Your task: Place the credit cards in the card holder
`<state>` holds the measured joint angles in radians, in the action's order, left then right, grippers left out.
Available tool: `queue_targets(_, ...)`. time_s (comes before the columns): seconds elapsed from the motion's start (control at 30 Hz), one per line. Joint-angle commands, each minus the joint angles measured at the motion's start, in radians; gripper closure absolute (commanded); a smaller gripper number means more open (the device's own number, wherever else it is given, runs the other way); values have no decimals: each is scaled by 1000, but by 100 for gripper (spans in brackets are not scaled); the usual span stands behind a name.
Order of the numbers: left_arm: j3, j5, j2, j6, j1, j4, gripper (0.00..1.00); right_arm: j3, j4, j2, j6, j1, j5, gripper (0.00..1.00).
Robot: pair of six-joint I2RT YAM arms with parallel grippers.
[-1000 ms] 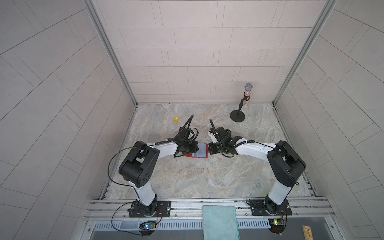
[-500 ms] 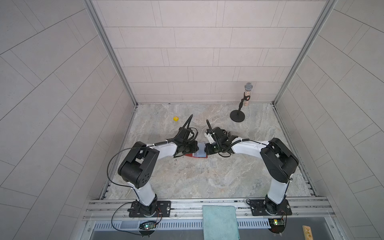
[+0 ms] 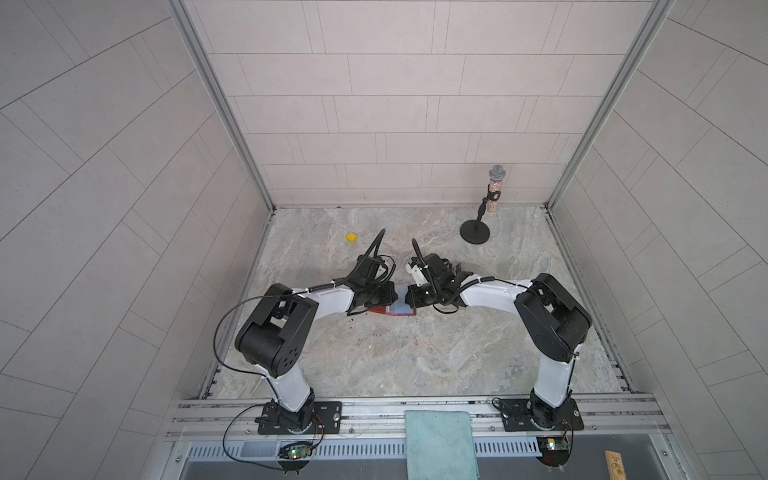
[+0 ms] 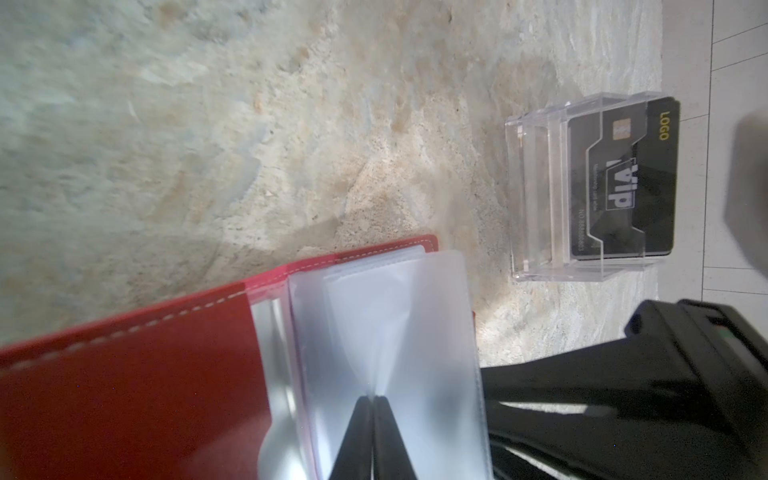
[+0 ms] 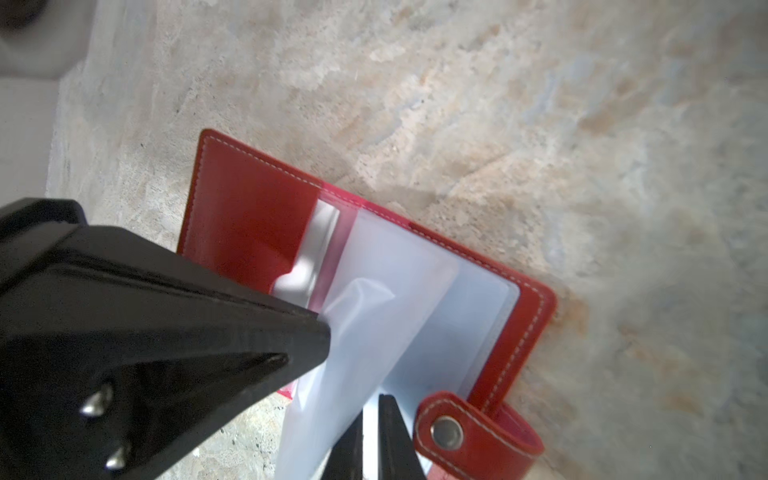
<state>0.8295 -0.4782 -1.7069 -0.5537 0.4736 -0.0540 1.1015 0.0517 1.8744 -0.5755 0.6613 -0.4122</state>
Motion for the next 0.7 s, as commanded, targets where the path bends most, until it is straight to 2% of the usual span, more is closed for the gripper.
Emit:
queue_targets(0.0,-18,1,53,1,5,-12,81,19,-45,28,-29,6,-23,85)
queue_targets(0.13,-23,30,90,19,5,11,71,29,-60,38,-32,6,-37,83)
queue_targets(0.27,-39,96,147,35,5,38,68,54,-68,53,-30,8,-66,79)
queue_targets(0.5,-68,201,269,70,4,82,67,106,-60,105,-29,26,-92,74)
queue_targets(0.67,-75,207,285,82,3,89,68,135,-37,136,-19,36,-79,75)
